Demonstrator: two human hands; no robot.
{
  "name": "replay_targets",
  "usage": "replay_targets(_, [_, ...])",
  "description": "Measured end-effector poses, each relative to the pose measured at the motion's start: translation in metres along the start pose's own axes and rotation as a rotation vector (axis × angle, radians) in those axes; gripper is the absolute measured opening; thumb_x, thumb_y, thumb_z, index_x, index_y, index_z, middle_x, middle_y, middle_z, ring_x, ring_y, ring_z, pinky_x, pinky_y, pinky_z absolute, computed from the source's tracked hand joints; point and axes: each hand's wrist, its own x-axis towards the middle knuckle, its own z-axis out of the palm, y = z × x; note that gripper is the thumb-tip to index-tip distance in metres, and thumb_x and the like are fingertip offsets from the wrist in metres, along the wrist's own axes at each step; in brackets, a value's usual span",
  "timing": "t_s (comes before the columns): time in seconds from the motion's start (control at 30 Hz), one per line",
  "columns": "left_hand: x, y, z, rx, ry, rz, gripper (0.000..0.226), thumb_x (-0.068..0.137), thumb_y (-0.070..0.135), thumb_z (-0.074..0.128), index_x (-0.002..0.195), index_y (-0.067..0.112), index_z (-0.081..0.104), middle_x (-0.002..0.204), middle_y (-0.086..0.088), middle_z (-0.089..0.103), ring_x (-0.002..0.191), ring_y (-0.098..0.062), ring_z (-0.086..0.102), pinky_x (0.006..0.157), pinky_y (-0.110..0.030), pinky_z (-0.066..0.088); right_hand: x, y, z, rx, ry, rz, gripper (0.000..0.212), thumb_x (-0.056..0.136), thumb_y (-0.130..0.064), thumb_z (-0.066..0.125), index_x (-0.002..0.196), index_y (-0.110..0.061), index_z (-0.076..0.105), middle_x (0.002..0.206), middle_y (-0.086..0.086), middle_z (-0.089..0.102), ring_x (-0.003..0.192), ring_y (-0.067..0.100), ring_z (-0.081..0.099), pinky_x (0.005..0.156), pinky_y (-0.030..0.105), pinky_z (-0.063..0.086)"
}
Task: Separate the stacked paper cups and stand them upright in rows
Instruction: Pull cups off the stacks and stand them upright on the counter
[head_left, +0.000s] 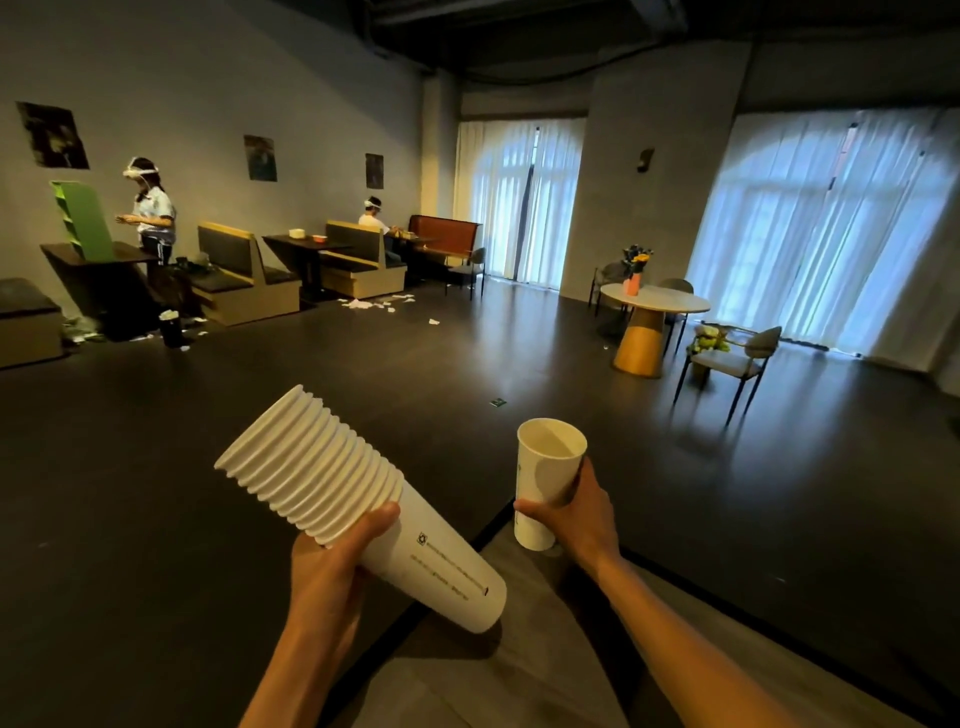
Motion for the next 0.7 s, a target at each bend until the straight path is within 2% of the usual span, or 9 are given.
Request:
replay_targets(0.07, [0.002, -0.005, 0.0, 0.003, -0.006, -0.003, 0.106, 0.018, 0.053, 0.096, 0.115, 0.028, 0.062, 0.105, 0.005, 0.074, 0.096, -0.012, 0.072, 0.081, -0.04, 0.053, 0.006, 0.0, 0.006, -0.022, 0.006, -0.015, 0.103, 0.058, -0.036, 0.092, 0.141, -0.017, 0.035, 0.138, 0.006, 0.054, 0.124, 0.026, 0.055, 0.096, 0.044, 0.052])
replay_targets(0.23, [0.005, -0.021, 0.002, -0.059, -0.009, -0.043, 0.07, 0.054, 0.027, 0.088, 0.119, 0.027, 0.061, 0.115, -0.002, 0.07, 0.108, -0.022, 0.067, 0.084, -0.042, 0.054, 0.011, 0.008, 0.015, -0.042, -0.022, 0.014, 0.104, 0.061, -0.025, 0.092, 0.145, -0.014, 0.031, 0.142, 0.009, 0.05, 0.129, 0.029, 0.05, 0.1, 0.046, 0.047])
replay_targets(0.27, [0.005, -0.024, 0.004, -0.078, -0.011, -0.062, 0.075, 0.051, 0.029, 0.091, 0.12, 0.027, 0.061, 0.115, -0.002, 0.07, 0.108, -0.022, 0.068, 0.083, -0.041, 0.054, 0.01, 0.012, 0.017, -0.05, -0.035, 0.025, 0.103, 0.062, -0.024, 0.091, 0.145, -0.014, 0.031, 0.142, 0.009, 0.051, 0.129, 0.029, 0.05, 0.1, 0.046, 0.047])
replay_targets(0.33, [0.004, -0.027, 0.004, -0.11, -0.012, -0.084, 0.1, 0.029, 0.045, 0.098, 0.121, 0.028, 0.061, 0.113, 0.0, 0.072, 0.105, -0.019, 0.07, 0.083, -0.041, 0.054, 0.006, 0.017, 0.018, -0.054, -0.07, 0.046, 0.101, 0.063, -0.024, 0.09, 0.145, -0.016, 0.031, 0.142, 0.008, 0.05, 0.13, 0.028, 0.049, 0.101, 0.045, 0.047])
replay_targets(0.4, [0.002, -0.03, 0.005, -0.121, -0.006, -0.099, 0.107, 0.022, 0.05, 0.097, 0.121, 0.028, 0.062, 0.113, 0.0, 0.072, 0.105, -0.019, 0.07, 0.082, -0.041, 0.055, 0.001, 0.022, 0.017, -0.045, -0.111, 0.074, 0.102, 0.062, -0.027, 0.091, 0.144, -0.017, 0.031, 0.142, 0.006, 0.049, 0.13, 0.027, 0.049, 0.102, 0.045, 0.047])
replay_targets(0.47, [-0.002, -0.033, 0.005, -0.117, -0.021, -0.117, 0.092, 0.036, 0.042, 0.096, 0.12, 0.029, 0.061, 0.113, -0.001, 0.072, 0.107, -0.021, 0.068, 0.08, -0.039, 0.055, -0.008, 0.025, 0.012, -0.01, -0.119, 0.129, 0.098, 0.064, -0.029, 0.09, 0.142, -0.017, 0.032, 0.138, 0.006, 0.051, 0.123, 0.024, 0.053, 0.098, 0.041, 0.05])
replay_targets(0.57, [-0.007, -0.039, 0.005, -0.166, -0.028, -0.166, 0.062, 0.059, 0.022, 0.083, 0.116, 0.029, 0.06, 0.115, -0.005, 0.068, 0.113, -0.026, 0.063, 0.086, -0.045, 0.053, -0.04, 0.018, -0.003, 0.036, -0.059, 0.214, 0.07, 0.072, -0.043, 0.079, 0.13, -0.016, 0.05, 0.118, 0.003, 0.062, 0.101, 0.012, 0.061, 0.09, 0.032, 0.054])
replay_targets(0.63, [-0.012, -0.041, 0.008, -0.214, -0.053, -0.215, 0.069, 0.053, 0.024, 0.088, 0.115, 0.029, 0.059, 0.119, -0.007, 0.064, 0.116, -0.028, 0.06, 0.095, -0.051, 0.049, -0.065, 0.009, -0.015, 0.102, -0.228, 0.202, 0.05, 0.073, -0.056, 0.066, 0.112, -0.025, 0.065, 0.107, -0.005, 0.069, 0.095, 0.006, 0.066, 0.093, 0.033, 0.054])
replay_targets(0.7, [-0.015, -0.046, 0.012, -0.224, -0.074, -0.247, 0.101, 0.024, 0.038, 0.099, 0.116, 0.028, 0.06, 0.121, -0.008, 0.065, 0.116, -0.028, 0.06, 0.099, -0.055, 0.048, -0.085, -0.005, -0.025, 0.12, -0.572, 0.235, 0.037, 0.076, -0.059, 0.062, 0.107, -0.038, 0.064, 0.11, -0.011, 0.068, 0.102, 0.002, 0.064, 0.096, 0.028, 0.05])
